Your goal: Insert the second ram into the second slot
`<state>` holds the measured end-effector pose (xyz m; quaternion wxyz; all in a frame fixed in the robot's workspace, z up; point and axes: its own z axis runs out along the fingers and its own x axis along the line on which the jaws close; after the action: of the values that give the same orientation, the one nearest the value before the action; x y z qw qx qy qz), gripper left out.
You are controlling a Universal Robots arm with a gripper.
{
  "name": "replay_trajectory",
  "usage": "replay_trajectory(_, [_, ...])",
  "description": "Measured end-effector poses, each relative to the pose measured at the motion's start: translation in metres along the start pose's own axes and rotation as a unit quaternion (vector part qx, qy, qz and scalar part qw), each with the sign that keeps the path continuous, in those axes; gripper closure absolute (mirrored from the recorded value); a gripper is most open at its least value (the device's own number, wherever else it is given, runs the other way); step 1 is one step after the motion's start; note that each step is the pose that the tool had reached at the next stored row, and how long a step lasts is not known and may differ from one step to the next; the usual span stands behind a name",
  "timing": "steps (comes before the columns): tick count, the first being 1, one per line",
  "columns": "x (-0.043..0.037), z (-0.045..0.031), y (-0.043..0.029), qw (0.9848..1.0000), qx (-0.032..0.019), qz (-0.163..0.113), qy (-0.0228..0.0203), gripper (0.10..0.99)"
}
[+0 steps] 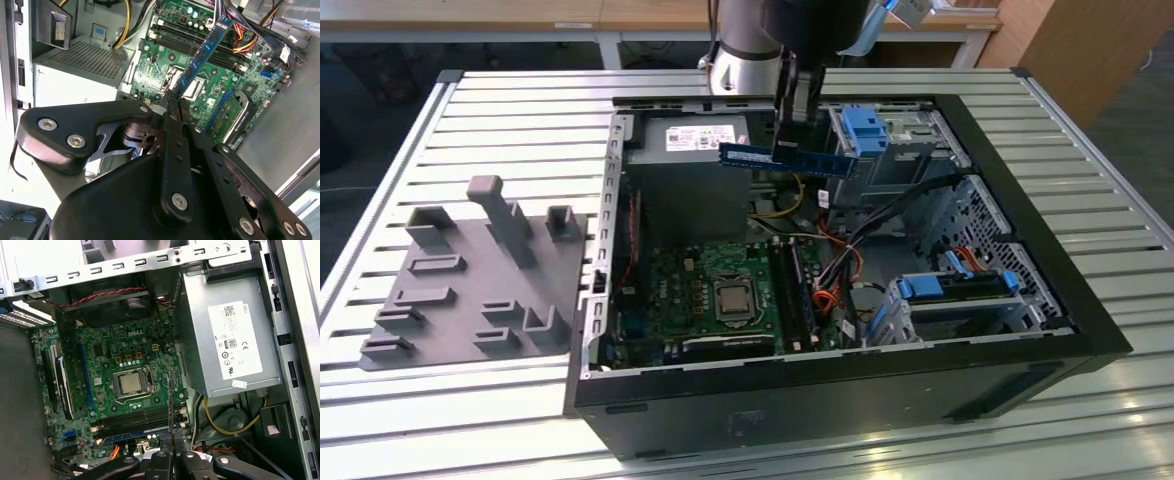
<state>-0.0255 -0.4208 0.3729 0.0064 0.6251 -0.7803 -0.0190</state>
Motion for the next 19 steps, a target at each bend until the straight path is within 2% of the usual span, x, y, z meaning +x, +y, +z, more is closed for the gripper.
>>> replay_trajectory(19, [0.0000,0.0000,0.0000,0.9997,0.0003,0.024,-0.0009,0.957])
